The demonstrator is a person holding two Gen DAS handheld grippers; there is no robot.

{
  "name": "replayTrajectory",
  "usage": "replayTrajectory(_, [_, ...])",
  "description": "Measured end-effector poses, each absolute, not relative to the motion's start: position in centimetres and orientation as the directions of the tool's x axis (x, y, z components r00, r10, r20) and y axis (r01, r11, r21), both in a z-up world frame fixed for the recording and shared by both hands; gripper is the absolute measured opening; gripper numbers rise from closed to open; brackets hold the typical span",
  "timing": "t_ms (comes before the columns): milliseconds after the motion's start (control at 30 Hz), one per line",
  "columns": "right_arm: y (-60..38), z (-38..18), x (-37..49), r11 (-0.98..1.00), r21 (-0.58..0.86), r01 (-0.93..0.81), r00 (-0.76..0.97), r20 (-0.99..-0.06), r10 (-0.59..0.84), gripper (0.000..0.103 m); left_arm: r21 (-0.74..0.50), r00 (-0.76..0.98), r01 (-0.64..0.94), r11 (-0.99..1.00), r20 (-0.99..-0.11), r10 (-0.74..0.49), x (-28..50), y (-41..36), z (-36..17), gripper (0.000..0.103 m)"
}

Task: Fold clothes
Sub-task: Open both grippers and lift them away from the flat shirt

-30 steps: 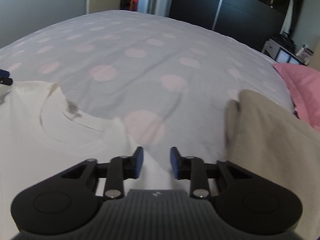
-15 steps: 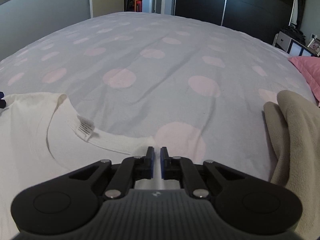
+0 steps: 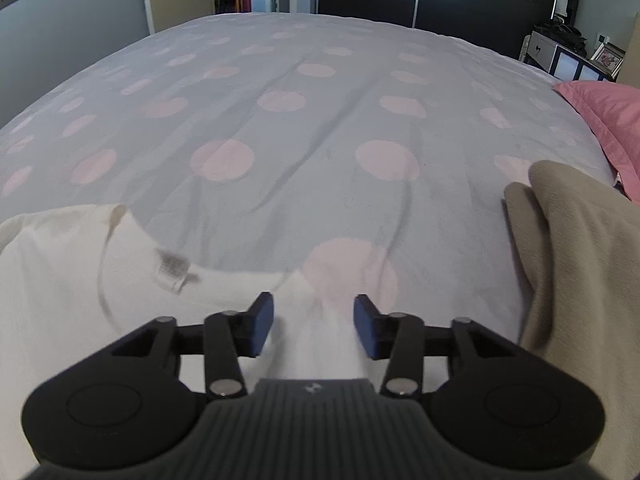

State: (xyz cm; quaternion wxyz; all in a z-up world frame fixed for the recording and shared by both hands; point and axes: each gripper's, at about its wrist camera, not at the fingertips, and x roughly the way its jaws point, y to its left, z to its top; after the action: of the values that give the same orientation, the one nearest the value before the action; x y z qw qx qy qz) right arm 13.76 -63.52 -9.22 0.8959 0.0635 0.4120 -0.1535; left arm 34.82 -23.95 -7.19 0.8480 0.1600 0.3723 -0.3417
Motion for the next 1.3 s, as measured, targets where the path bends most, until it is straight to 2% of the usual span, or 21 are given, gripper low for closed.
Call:
replayTrajectory(67, [-62.9,-8.1,11.9,0.946,-0.009,0.324,0.610,-0.762,-0.216,0.055,0.014,0.484,0.702,0.712,-0.742,-0.463,33.8,-23.2,-6.0,0.041])
replayTrajectory(100, [-62.5,-7.5,10.7,0.946,-0.023,0.325,0.610,-0.759,-0.228,0.060,0.015,0.482,0.704,0.710,-0.743,-0.463,33.2,-22.9,-5.4,0.041])
replayTrajectory(133, [-62.0,-6.8,9.6,0.945,-0.037,0.325,0.610,-0.756,-0.239,0.070,0.018,0.481,0.710,0.704,-0.743,-0.465,32.4,-22.5,-4.7,0.041])
replayTrajectory(200, [-60.9,-5.6,7.1,0.949,-0.042,0.314,0.615,-0.752,-0.236,0.076,0.024,0.477,0.720,0.693,-0.743,-0.469,30.6,-21.6,-3.4,0.041])
replayTrajectory(500, [-52.7,-1.2,-5.9,0.976,0.001,0.217,0.668,-0.729,-0.148,0.078,0.000,0.396,0.778,0.629,-0.777,-0.489,20.0,-16.6,-0.2,0.044])
replayTrajectory(600, [-49.7,-0.9,-10.0,0.978,0.062,0.199,0.668,-0.738,-0.089,0.078,-0.013,0.359,0.796,0.606,-0.795,-0.489,16.1,-14.6,0.1,0.045])
replayTrajectory(767, [-44.6,-2.2,-16.2,0.980,0.081,0.184,0.629,-0.775,-0.053,0.078,-0.042,0.275,0.819,0.572,-0.846,-0.456,10.4,-11.7,-0.8,0.046])
replayTrajectory(1033, [-39.5,-6.0,-21.3,0.967,0.180,0.180,0.537,-0.842,0.057,0.078,-0.042,0.174,0.854,0.518,-0.916,-0.362,4.1,-7.5,-3.7,0.045])
replayTrajectory(1100, [-38.1,-6.5,-22.2,0.969,0.180,0.171,0.524,-0.849,0.065,0.078,-0.051,0.148,0.857,0.513,-0.928,-0.341,3.1,-6.4,-4.8,0.043])
replayTrajectory(1133, [-37.4,-6.7,-22.4,0.970,0.175,0.169,0.518,-0.853,0.064,0.078,-0.059,0.132,0.859,0.508,-0.935,-0.331,2.6,-5.9,-5.3,0.037])
replayTrajectory(1200, [-36.2,-7.0,-23.0,0.972,0.162,0.167,0.500,-0.864,0.058,0.078,-0.071,0.103,0.861,0.504,-0.945,-0.310,1.6,-4.9,-6.5,0.032])
replayTrajectory(1300, [-34.6,-7.4,-23.6,0.977,0.138,0.165,0.468,-0.882,0.046,0.078,-0.086,0.067,0.860,0.504,-0.959,-0.277,0.2,-3.7,-8.3,0.032])
